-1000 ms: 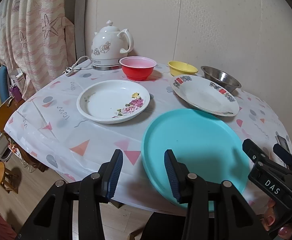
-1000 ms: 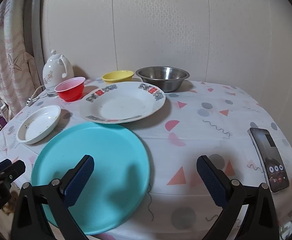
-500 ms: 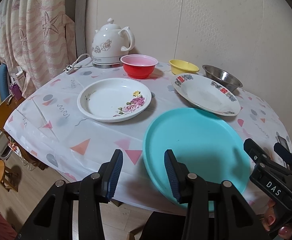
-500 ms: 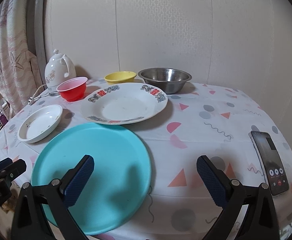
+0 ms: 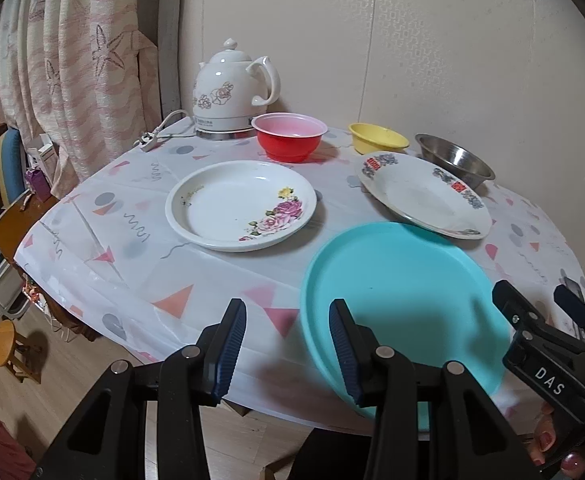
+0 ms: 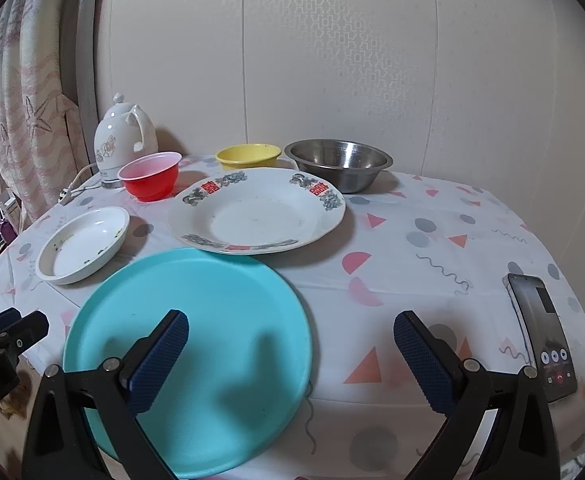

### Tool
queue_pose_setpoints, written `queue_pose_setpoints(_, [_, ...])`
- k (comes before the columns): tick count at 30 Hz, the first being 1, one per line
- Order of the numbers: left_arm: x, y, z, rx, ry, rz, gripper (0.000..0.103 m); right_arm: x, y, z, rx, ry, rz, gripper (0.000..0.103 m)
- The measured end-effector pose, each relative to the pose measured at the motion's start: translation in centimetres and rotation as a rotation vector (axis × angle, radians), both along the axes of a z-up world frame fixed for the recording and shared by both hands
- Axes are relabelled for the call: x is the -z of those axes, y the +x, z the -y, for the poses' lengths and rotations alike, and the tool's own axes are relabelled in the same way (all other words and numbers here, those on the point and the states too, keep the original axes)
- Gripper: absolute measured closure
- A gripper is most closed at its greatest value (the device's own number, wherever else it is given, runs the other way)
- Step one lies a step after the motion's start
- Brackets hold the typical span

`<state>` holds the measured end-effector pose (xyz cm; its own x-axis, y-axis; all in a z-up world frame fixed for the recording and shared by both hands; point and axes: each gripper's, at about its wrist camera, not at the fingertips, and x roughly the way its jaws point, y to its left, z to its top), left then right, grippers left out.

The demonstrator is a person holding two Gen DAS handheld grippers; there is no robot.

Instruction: Organize plates and bowls

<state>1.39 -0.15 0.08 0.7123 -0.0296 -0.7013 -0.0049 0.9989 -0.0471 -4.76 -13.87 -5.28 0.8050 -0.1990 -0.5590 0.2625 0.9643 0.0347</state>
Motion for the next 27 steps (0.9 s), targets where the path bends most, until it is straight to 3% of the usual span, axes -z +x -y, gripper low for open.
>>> queue_pose_setpoints(13, [0.4,1.2,-1.5,-0.026,-0.005,-0.017,0.059,-0.6,1.0,-0.5,-0.024,-0.014,0.006,0.000])
queue_pose_setpoints(20, [0.3,3.0,-3.8,-0.021,-0.059,-0.036,0.059,-2.2,3.2,-0.5,-0.176,0.089,0.044,0.000])
queue_pose_setpoints(27, [0.1,4.9,-7.1,-0.094,-0.084,-0.029,0.059,-4.1,6.1,-2.9,-0.262,-0.002,0.049,0.000])
